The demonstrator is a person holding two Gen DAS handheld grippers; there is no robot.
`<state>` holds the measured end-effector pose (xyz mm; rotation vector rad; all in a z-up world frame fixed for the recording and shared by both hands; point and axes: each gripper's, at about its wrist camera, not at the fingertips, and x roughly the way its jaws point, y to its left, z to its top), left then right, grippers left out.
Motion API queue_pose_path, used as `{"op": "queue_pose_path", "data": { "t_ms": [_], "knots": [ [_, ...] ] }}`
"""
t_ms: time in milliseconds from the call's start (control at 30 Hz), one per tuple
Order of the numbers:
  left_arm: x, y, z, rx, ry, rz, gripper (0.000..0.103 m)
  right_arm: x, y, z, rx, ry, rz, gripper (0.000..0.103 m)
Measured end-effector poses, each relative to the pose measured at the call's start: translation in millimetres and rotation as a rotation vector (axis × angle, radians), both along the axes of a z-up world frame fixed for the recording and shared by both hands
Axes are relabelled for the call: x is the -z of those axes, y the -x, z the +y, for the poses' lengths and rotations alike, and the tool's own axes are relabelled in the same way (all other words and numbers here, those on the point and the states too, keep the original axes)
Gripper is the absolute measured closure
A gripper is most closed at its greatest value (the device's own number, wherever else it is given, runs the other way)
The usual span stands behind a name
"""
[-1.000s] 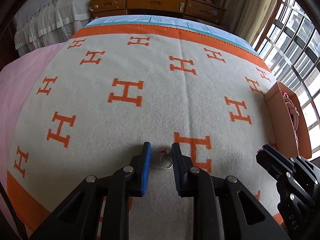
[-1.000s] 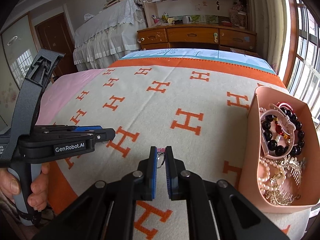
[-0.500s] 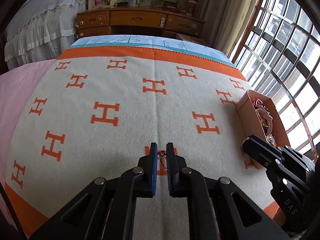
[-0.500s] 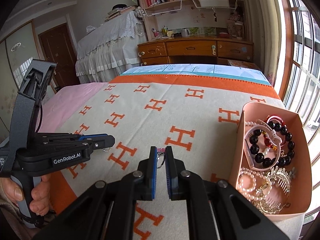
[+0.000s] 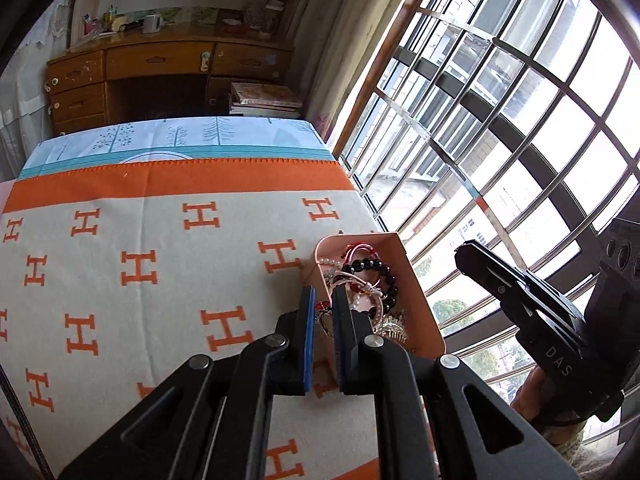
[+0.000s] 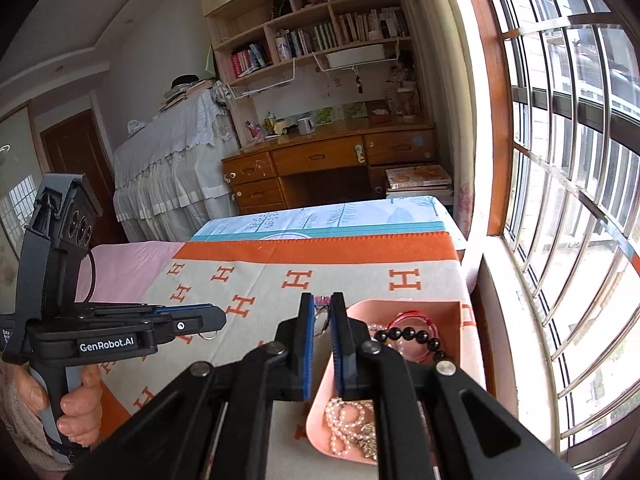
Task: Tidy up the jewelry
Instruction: 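Carry both rings into the pink tray and open the left tool while the right tool opens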
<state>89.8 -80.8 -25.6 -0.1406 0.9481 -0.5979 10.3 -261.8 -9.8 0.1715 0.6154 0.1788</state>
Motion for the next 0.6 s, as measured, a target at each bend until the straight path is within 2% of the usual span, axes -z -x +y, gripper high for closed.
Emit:
{"op": "queue_pose_path", "data": {
  "t_ms": [100, 300, 600],
  "knots": [
    [3.6, -20.0, -30.8, 0.041, -0.008, 0.035, 0.097, 4.2, -11.0, -19.1, 0.049, -0.002, 0.039, 0.095],
    [34.3, -53.6, -77.0, 0.082, -0.050, 0.140, 0.097, 34.5, -31.9, -45.0, 0.072, -0.040, 0.153, 0.095],
    [68.4, -82.5, -101.7, 0.066, -0.128, 0.203, 0.096, 63.0, -53.4, -56.6, 0.070, -0.112, 0.275, 0.095]
  ]
}}
